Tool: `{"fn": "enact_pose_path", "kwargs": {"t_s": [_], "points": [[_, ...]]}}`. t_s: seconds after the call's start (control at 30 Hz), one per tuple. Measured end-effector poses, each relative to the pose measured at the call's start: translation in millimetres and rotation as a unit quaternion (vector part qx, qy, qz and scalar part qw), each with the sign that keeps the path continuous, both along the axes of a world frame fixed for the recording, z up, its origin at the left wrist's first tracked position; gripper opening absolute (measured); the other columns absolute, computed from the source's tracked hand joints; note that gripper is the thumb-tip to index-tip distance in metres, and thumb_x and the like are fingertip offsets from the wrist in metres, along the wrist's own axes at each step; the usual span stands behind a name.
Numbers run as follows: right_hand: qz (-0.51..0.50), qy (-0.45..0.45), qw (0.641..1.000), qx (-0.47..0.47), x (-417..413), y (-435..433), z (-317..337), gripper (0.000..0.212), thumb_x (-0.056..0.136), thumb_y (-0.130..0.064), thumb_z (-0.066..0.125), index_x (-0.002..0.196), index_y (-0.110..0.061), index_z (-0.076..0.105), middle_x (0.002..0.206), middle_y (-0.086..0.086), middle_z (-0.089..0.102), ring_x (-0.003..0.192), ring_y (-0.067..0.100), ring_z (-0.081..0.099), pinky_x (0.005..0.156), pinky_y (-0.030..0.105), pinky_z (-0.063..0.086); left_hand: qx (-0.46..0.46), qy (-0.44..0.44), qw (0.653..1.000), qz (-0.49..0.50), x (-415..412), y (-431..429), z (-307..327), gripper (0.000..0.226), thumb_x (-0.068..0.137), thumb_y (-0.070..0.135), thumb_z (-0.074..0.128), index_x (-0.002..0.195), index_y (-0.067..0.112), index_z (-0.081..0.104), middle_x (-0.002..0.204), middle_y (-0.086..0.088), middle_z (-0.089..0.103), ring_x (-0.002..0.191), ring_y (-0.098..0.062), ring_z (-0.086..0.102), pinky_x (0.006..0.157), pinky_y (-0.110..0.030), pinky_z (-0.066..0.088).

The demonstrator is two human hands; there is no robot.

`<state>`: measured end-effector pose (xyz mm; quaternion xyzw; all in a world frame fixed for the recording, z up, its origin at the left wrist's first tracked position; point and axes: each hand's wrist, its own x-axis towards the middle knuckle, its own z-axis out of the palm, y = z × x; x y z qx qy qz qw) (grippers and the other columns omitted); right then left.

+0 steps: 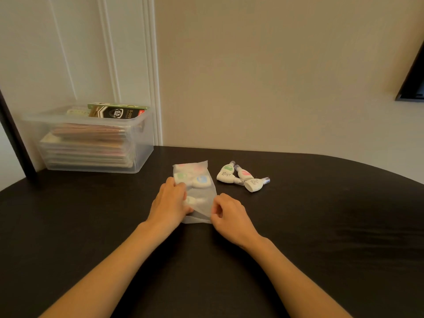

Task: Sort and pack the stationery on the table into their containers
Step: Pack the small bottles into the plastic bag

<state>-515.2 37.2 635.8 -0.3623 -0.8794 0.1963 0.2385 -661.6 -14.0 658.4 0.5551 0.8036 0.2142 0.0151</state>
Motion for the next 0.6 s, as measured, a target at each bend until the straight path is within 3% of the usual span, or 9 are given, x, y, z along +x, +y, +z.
{"fn": "enact_pose_path", "kwargs": {"t_s": [0.1,0.23,0.33,0.43,0.6], "points": [[0.015,-0.024,0.999,0.02,-0.6,-0.2,0.8,0.015,0.086,-0.008,0.048,0.073,-0.015,0.044,0.08,-0.003,0.045,0.075,0.017,0.048,0.067,0.029,0.041,0.01,0.05,0.999,0.018,3.7,-1.3,-3.9,0.027,0.087,0.02,0.062,0.108,0.015,0.045,0.118,-0.003,0.036,0.096,-0.013,0.038,0.077,-0.023,0.043],[0.022,-0.016,0.999,0.046,-1.7,2.5,-1.4,0.014,0.085,-0.006,0.049,0.074,-0.013,0.045,0.086,-0.001,0.045,0.08,0.013,0.044,0.07,0.028,0.041,0.021,0.046,0.999,0.015,4.7,-0.3,-8.5,0.032,0.088,0.01,0.059,0.116,0.016,0.044,0.125,-0.003,0.034,0.108,-0.015,0.04,0.089,-0.028,0.047],[0.021,0.001,0.999,0.05,-2.3,4.6,-4.0,0.014,0.084,-0.004,0.051,0.074,-0.013,0.046,0.096,0.001,0.047,0.089,0.014,0.044,0.076,0.029,0.045,0.029,0.048,0.998,0.023,3.1,-0.2,-9.1,0.033,0.089,0.009,0.057,0.119,0.015,0.044,0.125,-0.004,0.036,0.109,-0.017,0.041,0.087,-0.028,0.046],[0.024,0.006,0.998,0.049,-1.5,4.7,-5.7,0.012,0.084,-0.004,0.051,0.075,-0.012,0.048,0.101,0.001,0.048,0.093,0.014,0.045,0.078,0.028,0.045,0.019,0.024,0.998,0.053,-1.1,-1.3,-9.4,0.028,0.092,0.016,0.055,0.117,0.012,0.044,0.119,-0.007,0.044,0.102,-0.022,0.051,0.078,-0.029,0.045],[0.042,0.014,0.998,0.04,0.3,3.5,-3.7,0.013,0.085,-0.003,0.049,0.074,-0.01,0.05,0.126,-0.003,0.049,0.112,0.01,0.044,0.086,0.019,0.039,-0.017,-0.033,0.998,0.046,-5.1,-1.9,-9.2,0.014,0.094,0.013,0.047,0.107,0.013,0.045,0.108,-0.009,0.053,0.097,-0.027,0.054,0.08,-0.037,0.05]]}}
